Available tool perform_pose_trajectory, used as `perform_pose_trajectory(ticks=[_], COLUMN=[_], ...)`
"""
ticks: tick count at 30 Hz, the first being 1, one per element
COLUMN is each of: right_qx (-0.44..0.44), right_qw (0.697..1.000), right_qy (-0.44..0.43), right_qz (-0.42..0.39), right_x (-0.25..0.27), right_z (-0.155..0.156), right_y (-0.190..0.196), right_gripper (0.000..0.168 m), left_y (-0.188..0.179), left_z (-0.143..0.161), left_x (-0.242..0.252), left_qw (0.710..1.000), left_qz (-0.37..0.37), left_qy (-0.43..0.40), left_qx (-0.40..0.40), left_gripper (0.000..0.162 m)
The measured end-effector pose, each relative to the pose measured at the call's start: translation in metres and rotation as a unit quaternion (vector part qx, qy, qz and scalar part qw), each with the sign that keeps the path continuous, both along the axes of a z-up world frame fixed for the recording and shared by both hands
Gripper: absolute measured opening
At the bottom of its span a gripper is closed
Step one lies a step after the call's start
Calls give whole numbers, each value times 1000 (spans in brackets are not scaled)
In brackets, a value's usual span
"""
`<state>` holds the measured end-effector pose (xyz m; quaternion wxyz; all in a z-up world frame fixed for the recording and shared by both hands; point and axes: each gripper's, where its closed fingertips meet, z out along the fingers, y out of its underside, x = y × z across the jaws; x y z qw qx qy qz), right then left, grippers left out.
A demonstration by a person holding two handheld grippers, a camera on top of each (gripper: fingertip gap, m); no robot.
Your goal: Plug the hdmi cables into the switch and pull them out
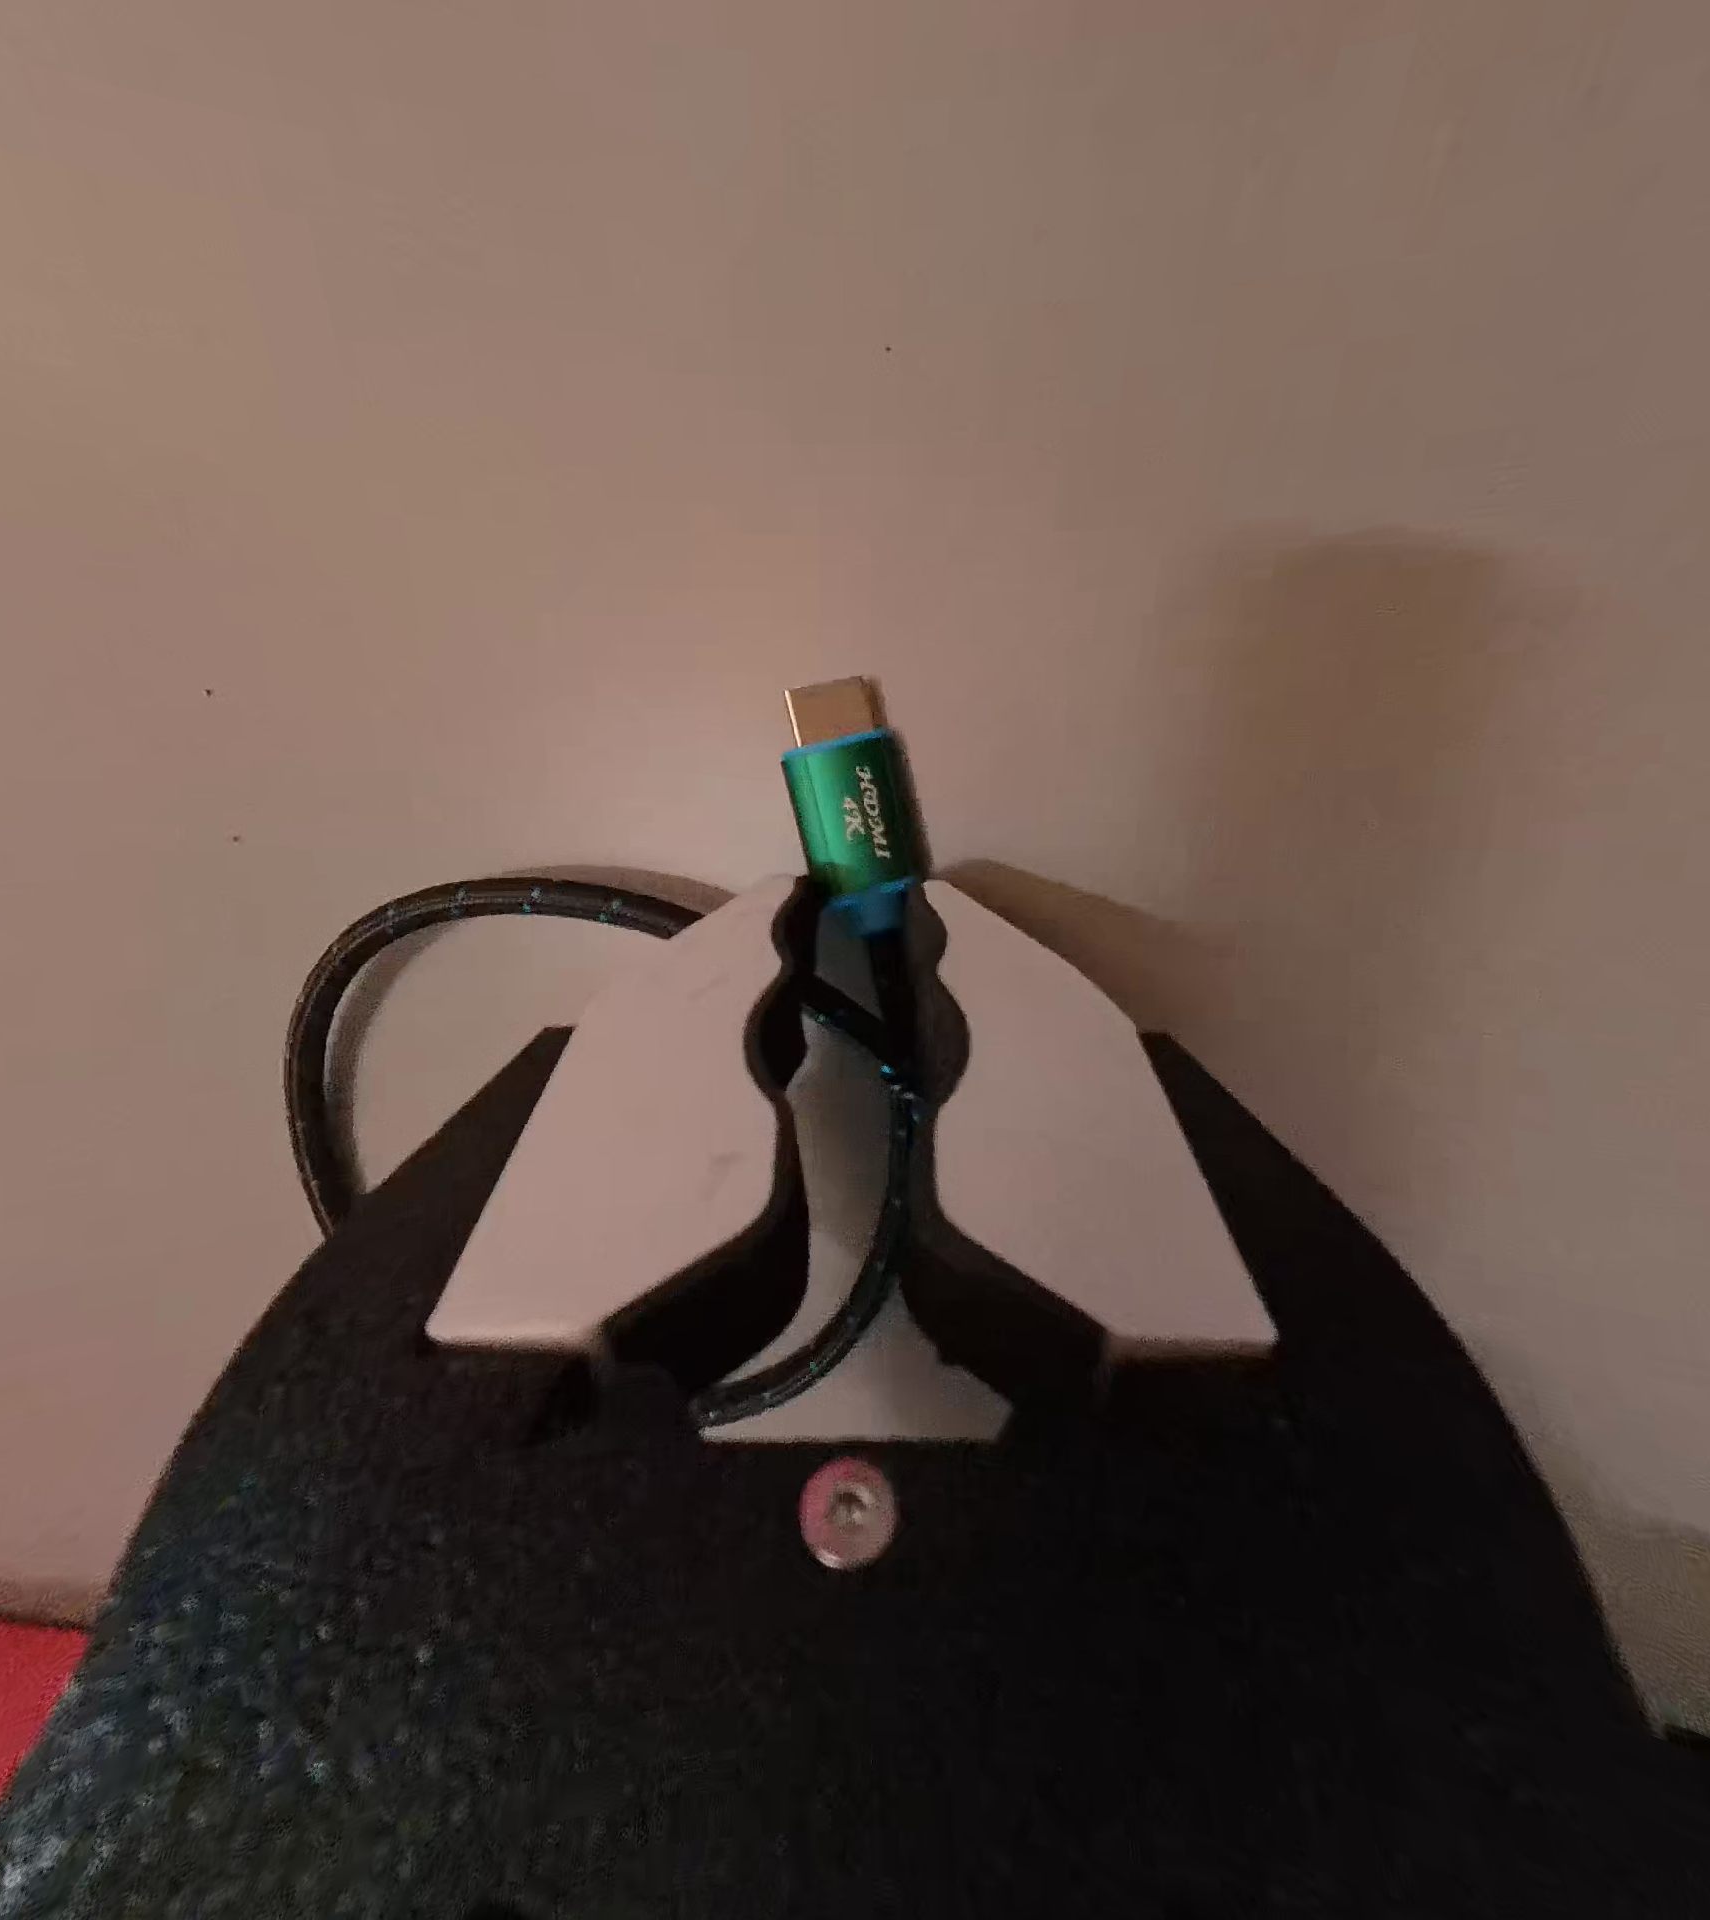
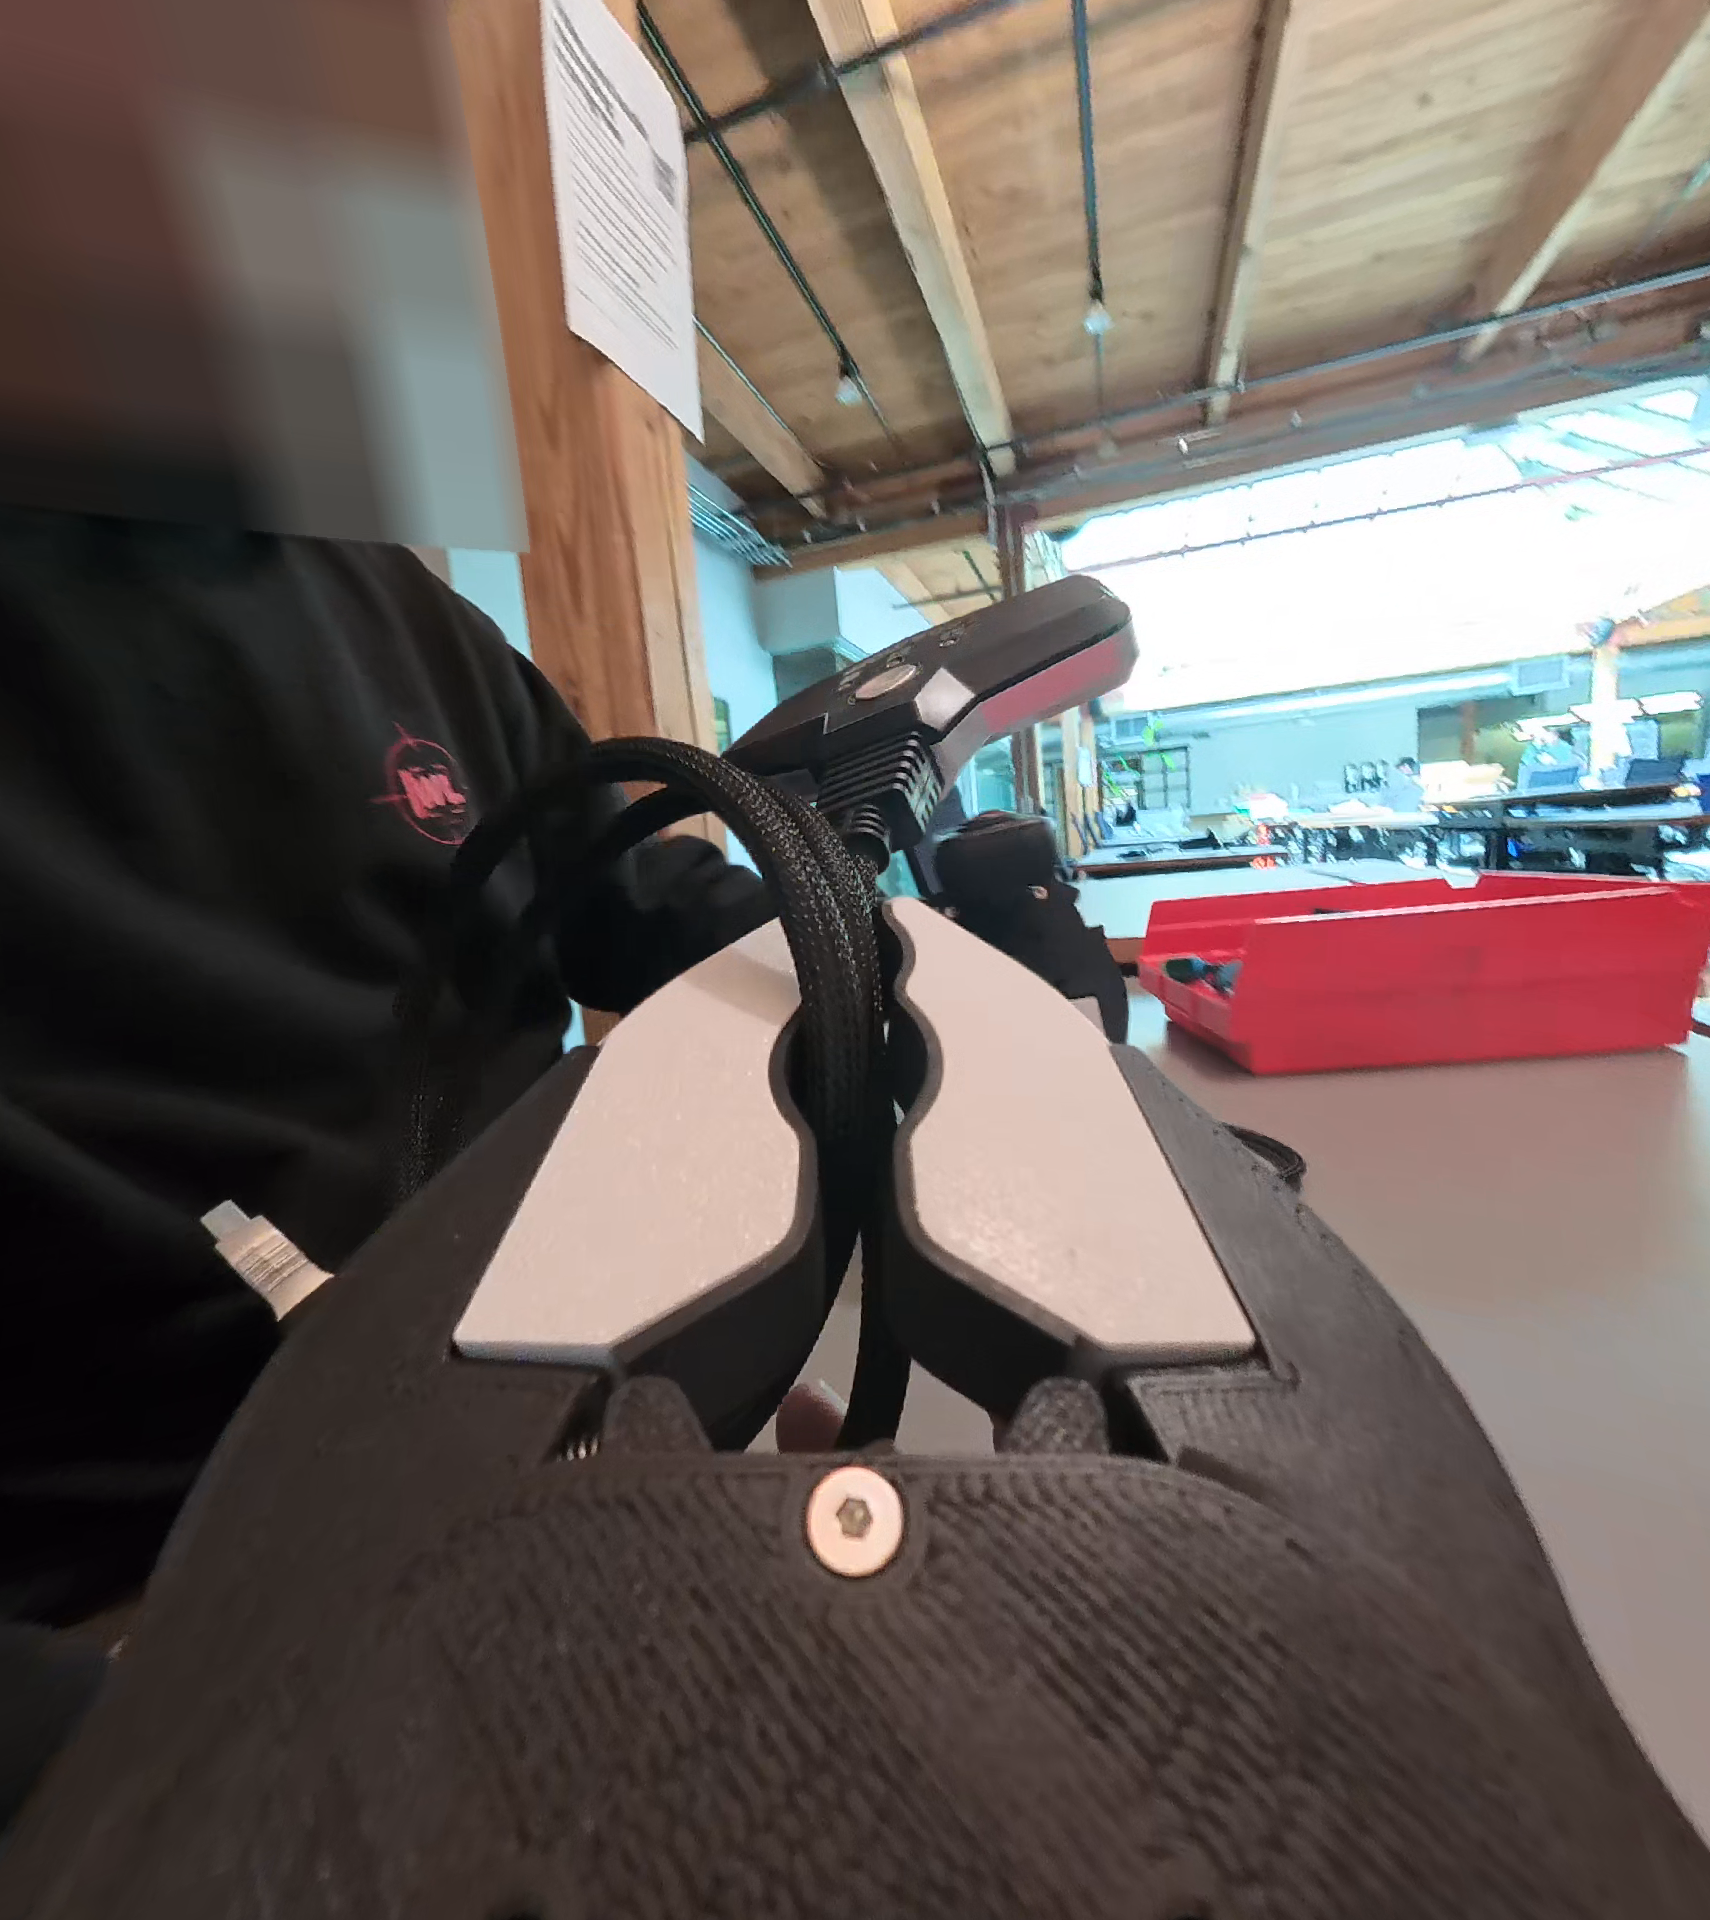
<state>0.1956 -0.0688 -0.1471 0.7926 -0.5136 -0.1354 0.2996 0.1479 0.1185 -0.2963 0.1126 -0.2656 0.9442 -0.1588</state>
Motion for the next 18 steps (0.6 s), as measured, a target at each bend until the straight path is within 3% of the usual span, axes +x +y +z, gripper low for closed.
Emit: perform_pose_trajectory(ticks=[4,9,14,18], right_qx=[8,-10,-32,-69], right_qw=[1000,1000,999,996], right_qy=[-8,-14,-26,-53], right_qz=[20,26,29,30], right_x=[-8,-11,-14,-23], right_z=[1,-3,-9,-17], right_y=[-5,2,6,15], right_gripper=[7,7,7,7], left_y=[-14,-25,-39,-40], left_z=[21,78,125,143], left_x=[-6,-6,-14,-22], left_qw=[998,990,965,948], left_qz=[-10,-39,-80,-110], left_qy=[14,-29,-51,-43], left_qx=[-67,-131,-243,-297], left_gripper=[15,16,16,16])
